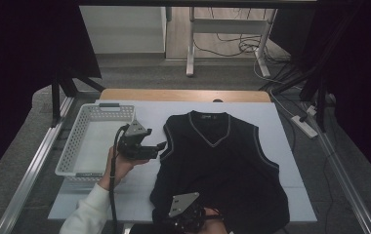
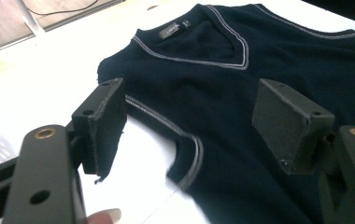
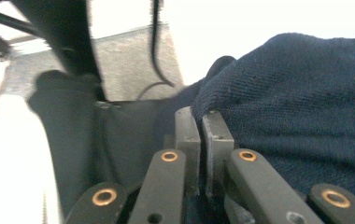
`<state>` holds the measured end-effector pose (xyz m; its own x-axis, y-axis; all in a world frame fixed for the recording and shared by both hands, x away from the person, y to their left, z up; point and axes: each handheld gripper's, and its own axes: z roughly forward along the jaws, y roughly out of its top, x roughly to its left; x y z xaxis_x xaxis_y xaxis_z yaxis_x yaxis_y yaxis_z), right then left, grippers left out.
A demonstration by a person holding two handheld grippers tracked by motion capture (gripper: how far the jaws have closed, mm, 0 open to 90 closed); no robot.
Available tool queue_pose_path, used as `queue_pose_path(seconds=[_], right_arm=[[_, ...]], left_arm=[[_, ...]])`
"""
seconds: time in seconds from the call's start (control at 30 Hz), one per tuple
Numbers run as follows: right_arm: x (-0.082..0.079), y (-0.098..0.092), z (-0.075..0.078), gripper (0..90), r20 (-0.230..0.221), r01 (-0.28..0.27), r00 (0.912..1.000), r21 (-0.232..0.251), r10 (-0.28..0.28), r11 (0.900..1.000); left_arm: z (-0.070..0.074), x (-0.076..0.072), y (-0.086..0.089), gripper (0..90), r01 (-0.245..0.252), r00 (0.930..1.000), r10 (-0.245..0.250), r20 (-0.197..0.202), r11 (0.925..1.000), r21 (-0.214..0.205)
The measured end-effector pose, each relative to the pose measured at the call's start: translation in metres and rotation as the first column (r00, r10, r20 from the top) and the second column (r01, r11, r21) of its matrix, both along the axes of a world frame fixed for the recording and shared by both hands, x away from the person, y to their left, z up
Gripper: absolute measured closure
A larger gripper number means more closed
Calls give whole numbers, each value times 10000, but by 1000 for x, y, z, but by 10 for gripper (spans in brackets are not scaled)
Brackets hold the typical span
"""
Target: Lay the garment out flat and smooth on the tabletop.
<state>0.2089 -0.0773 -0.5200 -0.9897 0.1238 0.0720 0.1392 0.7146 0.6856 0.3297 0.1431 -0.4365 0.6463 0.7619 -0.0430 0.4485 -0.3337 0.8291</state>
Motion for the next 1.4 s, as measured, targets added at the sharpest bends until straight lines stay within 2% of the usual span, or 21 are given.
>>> queue_pose_path(seconds=[0.1,0.17,0.2,0.27,0.4,0.53,0.63,0.7,0.73,1.0,1.07,1.13,1.2,1.23,1.4], right_arm=[[-5,1,1,867,58,-148,9999,71,147,9999],[-2,-1,3,855,300,34,9995,126,-38,9999],[-1,-3,4,821,256,168,9995,249,-174,9995],[4,-6,8,653,293,590,9977,481,-605,9971],[10,-12,13,494,317,1145,9926,676,-1169,9911],[21,-21,16,435,690,1721,9821,496,-1753,9838],[37,-35,13,430,808,2385,9676,202,-2394,9709],[44,-45,8,426,243,2619,9648,-54,-2617,9651],[46,-49,6,427,14,2651,9642,-160,-2651,9641],[41,-66,-1,453,-352,2629,9637,-519,-2648,9634],[39,-65,-3,530,-236,2510,9674,-439,-2522,9670],[36,-62,-3,661,-139,2148,9764,-436,-2155,9757],[33,-60,-3,801,-82,1983,9800,-450,-1988,9791],[32,-59,-3,840,-139,1895,9816,-448,-1903,9809],[28,-57,-4,870,-4,1622,9867,-420,-1624,9859]], left_arm=[[0,0,1,270,-5,10000,5,-20,10000,29],[0,0,1,270,-8,10000,8,-21,10000,44],[0,0,0,270,11,10000,-11,-11,10000,54],[0,0,0,270,16,10000,-16,7,10000,40],[0,0,0,269,14,10000,-14,-12,10000,74],[1,-1,0,269,20,10000,-20,18,10000,48],[1,-1,-1,268,31,10000,-31,24,10000,56],[0,-1,-1,268,27,10000,-27,11,10000,61],[0,-1,-1,268,33,10000,-33,1,10000,78],[-2,0,-3,267,62,10000,-61,-21,9999,124],[-2,-1,-4,267,62,10000,-62,-28,9999,132],[-2,-1,-4,267,82,10000,-82,-25,9999,146],[-1,-1,-5,267,104,9999,-104,-8,9998,143],[-1,-1,-5,267,107,9999,-107,-7,9998,144],[-3,-1,-5,266,119,9999,-118,-38,9998,166]])
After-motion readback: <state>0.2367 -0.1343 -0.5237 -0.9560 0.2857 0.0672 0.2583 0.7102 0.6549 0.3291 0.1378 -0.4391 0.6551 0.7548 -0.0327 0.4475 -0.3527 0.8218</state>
